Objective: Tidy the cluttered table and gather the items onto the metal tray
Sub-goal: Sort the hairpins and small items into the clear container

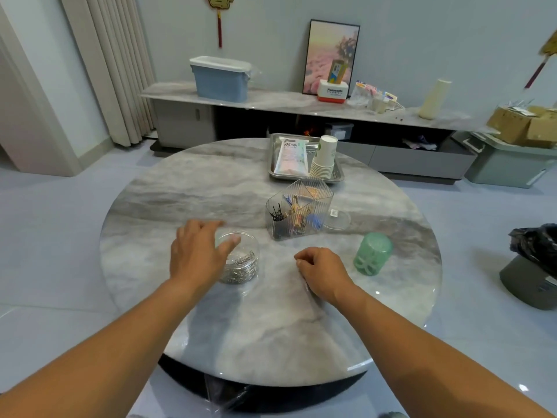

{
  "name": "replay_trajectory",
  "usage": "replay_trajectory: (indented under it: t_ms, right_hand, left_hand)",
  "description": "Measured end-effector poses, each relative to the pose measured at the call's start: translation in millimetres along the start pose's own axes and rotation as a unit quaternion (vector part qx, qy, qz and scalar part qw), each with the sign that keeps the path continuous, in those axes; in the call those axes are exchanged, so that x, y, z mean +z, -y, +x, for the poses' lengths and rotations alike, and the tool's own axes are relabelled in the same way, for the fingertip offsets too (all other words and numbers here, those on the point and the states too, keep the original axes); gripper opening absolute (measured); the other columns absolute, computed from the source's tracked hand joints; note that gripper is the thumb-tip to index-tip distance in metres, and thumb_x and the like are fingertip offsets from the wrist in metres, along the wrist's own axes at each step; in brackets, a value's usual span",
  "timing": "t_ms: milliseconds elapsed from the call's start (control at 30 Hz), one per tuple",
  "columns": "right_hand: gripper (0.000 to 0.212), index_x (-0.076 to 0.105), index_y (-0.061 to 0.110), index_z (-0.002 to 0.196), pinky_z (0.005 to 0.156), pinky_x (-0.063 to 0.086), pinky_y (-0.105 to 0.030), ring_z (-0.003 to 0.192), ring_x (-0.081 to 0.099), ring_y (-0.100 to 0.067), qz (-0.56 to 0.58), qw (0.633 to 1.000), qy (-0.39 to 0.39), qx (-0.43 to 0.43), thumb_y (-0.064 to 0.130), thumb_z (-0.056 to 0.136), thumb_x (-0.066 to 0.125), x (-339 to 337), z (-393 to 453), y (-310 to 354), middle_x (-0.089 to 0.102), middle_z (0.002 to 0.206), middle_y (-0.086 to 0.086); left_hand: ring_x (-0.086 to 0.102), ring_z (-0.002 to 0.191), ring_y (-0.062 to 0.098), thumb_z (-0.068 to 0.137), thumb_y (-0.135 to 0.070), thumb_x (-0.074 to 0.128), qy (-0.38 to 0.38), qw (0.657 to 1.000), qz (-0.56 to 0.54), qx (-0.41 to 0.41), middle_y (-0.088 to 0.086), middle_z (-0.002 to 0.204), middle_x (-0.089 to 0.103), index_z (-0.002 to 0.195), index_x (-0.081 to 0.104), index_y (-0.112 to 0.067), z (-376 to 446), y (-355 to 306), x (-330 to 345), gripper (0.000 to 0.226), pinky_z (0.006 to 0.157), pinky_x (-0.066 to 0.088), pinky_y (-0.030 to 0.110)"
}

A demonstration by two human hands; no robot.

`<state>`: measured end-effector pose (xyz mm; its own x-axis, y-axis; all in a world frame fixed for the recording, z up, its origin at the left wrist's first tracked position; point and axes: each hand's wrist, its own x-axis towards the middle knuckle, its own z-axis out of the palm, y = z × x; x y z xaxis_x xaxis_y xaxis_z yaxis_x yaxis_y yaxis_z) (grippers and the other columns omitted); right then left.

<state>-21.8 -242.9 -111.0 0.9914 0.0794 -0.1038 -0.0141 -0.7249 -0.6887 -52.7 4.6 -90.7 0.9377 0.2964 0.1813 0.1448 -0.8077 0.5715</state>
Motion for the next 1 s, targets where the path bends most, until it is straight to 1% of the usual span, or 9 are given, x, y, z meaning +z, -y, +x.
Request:
replay_trajectory:
  t_ms: [100,267,433,600,667,733,833,933,1000]
  right_hand:
    - [0.035,0.064,0.011,0.134,0.098,0.044,-0.025,0.121,0.062,-0.022,-0.002,0.998,-0.063,0.007,0.013,0.1,0.056,-5.1,6.1,0.0,0.065,0.133,-0.007]
    - [0.055,0.042,0.011,0.152,0.108,0.045,-0.041,0.13,0.054,-0.031,0.032,0.993,-0.103,0.057,0.007,0.098,0.048,-13.1,21.0,3.3,0.049,0.149,-0.014]
    - [0.074,0.016,0.019,0.162,0.104,0.047,-0.042,0.128,0.052,-0.028,0.142,0.979,-0.094,0.11,0.001,0.096,0.044,-20.9,37.5,6.4,0.038,0.158,-0.008]
    - [0.077,0.016,0.024,0.162,0.079,0.047,-0.03,0.1,0.057,-0.018,0.162,0.982,-0.053,0.079,-0.005,0.096,0.042,-27.5,68.5,14.5,0.038,0.154,0.004]
    - [0.077,0.018,0.024,0.163,0.08,0.048,-0.028,0.103,0.056,-0.017,0.141,0.988,-0.016,0.053,-0.006,0.095,0.041,-27.2,78.1,15.9,0.033,0.162,0.0]
    - [0.071,0.03,0.024,0.159,0.09,0.052,-0.032,0.111,0.057,-0.021,0.079,0.996,-0.022,0.023,-0.002,0.095,0.044,-26.9,86.1,15.3,0.039,0.159,-0.004]
    - [0.058,0.043,0.022,0.15,0.113,0.037,-0.044,0.138,0.04,-0.034,-0.11,0.988,-0.11,0.018,0.017,0.095,0.058,-29.8,101.4,8.5,0.045,0.151,-0.011]
    - [0.082,0.024,0.028,0.159,0.124,0.018,-0.049,0.153,0.013,-0.037,-0.161,0.977,-0.094,0.106,0.048,0.091,0.066,-38.9,119.1,-1.6,0.018,0.165,-0.015]
    - [0.094,0.019,0.033,0.159,0.123,0.018,-0.053,0.152,0.013,-0.041,-0.15,0.974,-0.077,0.152,0.067,0.085,0.065,-44.7,130.2,-8.7,0.014,0.165,-0.017]
  left_hand:
    - [0.023,0.147,0.025,0.067,-0.063,0.084,0.024,0.991,-0.127,-0.037,0.001,0.157,0.029,0.156,0.022,-0.035,-9.9,6.5,14.6,0.112,0.118,0.026,0.042]
    - [0.021,0.15,0.018,0.047,-0.068,0.091,0.101,0.951,-0.289,-0.034,-0.002,0.163,0.017,0.155,0.002,-0.047,-12.3,4.7,36.4,0.141,0.122,0.027,0.047]
    - [0.036,0.142,0.012,0.043,-0.059,0.095,0.107,0.945,-0.31,0.01,-0.005,0.153,0.026,0.149,0.003,-0.06,-12.5,0.6,58.8,0.14,0.118,0.035,0.04]
    - [0.039,0.136,-0.004,0.042,-0.069,0.092,0.124,0.936,-0.327,0.03,-0.021,0.145,0.039,0.143,0.012,-0.062,-11.3,-8.8,82.2,0.129,0.106,0.031,0.013]
    - [0.041,0.131,-0.01,0.042,-0.07,0.091,0.123,0.943,-0.309,0.037,-0.03,0.142,0.04,0.14,0.016,-0.061,-11.5,-14.8,88.3,0.123,0.099,0.03,0.005]
    - [0.043,0.131,-0.006,0.043,-0.068,0.09,0.116,0.949,-0.29,0.037,-0.023,0.146,0.042,0.143,0.022,-0.051,-9.1,-19.2,93.8,0.122,0.102,0.033,0.012]
    - [0.045,0.129,-0.002,0.043,-0.075,0.086,0.092,0.964,-0.248,0.028,-0.023,0.145,0.044,0.142,0.023,-0.049,-6.7,-24.6,98.5,0.12,0.1,0.038,0.02]
    - [0.046,0.122,-0.004,0.041,-0.083,0.081,0.061,0.975,-0.213,0.025,-0.027,0.138,0.047,0.137,0.023,-0.056,-4.5,-30.2,101.8,0.116,0.096,0.038,0.02]
    - [0.049,0.124,0.001,0.04,-0.086,0.078,0.043,0.979,-0.196,0.025,-0.028,0.136,0.049,0.137,0.025,-0.056,-2.4,-33.1,103.2,0.115,0.098,0.041,0.024]
